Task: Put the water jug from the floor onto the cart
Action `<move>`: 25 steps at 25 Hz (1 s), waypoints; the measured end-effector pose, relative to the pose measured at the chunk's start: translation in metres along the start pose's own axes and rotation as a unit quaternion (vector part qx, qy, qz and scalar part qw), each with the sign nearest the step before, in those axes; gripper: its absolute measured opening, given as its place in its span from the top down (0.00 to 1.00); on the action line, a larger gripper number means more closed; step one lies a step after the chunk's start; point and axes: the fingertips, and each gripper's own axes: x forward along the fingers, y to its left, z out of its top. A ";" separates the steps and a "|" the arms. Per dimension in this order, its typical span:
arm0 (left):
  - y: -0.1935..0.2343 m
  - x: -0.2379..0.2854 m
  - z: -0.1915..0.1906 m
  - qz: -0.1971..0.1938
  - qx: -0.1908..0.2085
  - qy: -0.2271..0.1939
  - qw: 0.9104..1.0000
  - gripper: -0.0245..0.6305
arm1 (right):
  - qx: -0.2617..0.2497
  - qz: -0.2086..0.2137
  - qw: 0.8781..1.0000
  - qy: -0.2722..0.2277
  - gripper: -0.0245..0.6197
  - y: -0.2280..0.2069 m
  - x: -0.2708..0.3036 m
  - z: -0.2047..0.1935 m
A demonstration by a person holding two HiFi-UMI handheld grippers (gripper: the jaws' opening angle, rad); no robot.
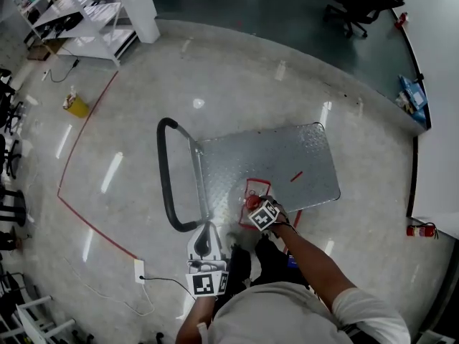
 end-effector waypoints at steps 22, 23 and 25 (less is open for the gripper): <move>0.036 0.031 -0.017 0.066 -0.015 0.020 0.997 0.96 | 0.007 0.029 0.999 0.022 0.54 -0.038 0.062 0.034; 0.035 0.030 -0.016 0.066 -0.014 0.021 0.997 0.96 | 0.003 0.028 0.999 0.020 0.54 -0.038 0.061 0.034; 0.033 0.028 -0.016 0.066 -0.012 0.020 0.998 0.96 | -0.012 0.024 1.000 0.016 0.54 -0.038 0.060 0.035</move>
